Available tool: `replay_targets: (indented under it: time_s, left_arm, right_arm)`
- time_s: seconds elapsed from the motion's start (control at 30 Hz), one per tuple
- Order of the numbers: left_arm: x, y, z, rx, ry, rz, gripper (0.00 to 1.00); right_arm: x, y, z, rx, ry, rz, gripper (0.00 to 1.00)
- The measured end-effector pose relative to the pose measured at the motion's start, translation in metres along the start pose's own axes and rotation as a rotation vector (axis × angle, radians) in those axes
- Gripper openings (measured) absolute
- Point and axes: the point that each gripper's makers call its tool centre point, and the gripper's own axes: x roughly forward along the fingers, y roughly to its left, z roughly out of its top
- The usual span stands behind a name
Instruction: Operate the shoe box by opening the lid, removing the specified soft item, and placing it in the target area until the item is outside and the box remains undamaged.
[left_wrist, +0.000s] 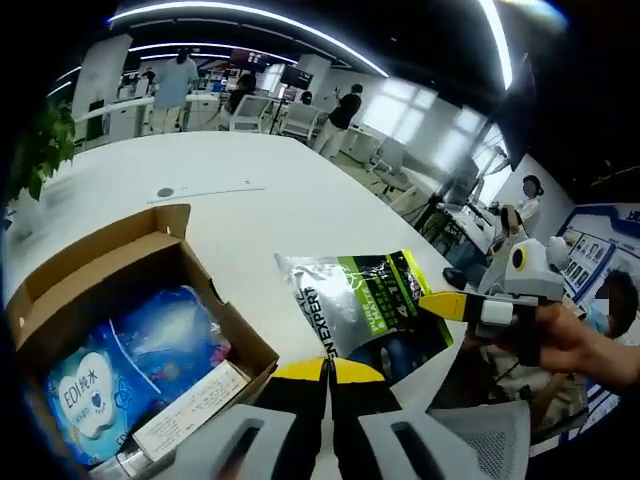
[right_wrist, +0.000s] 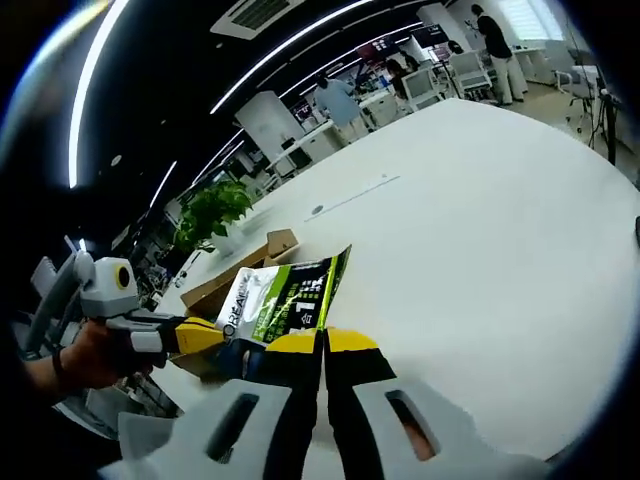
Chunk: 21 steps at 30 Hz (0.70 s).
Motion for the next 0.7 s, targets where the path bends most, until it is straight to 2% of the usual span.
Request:
replay_targets:
  time_s: [0.17, 0.33, 0.6, 0.7]
  left_arm:
    - [0.012, -0.004, 0.015, -0.001, -0.009, -0.002, 0.0]
    - [0.028, -0.008, 0.033, 0.03, -0.004, -0.005, 0.0]
    - [0.056, -0.01, 0.049, 0.082, 0.027, 0.0, 0.01]
    - [0.068, -0.007, 0.053, 0.068, 0.036, 0.005, 0.01]
  right_arm:
    - [0.007, -0.013, 0.023, 0.014, -0.025, -0.004, 0.0]
    - [0.017, -0.028, 0.048, 0.013, -0.036, -0.011, 0.0]
    - [0.033, -0.049, 0.071, 0.002, -0.023, -0.029, 0.0]
    - [0.038, -0.059, 0.074, 0.004, -0.014, -0.038, 0.0]
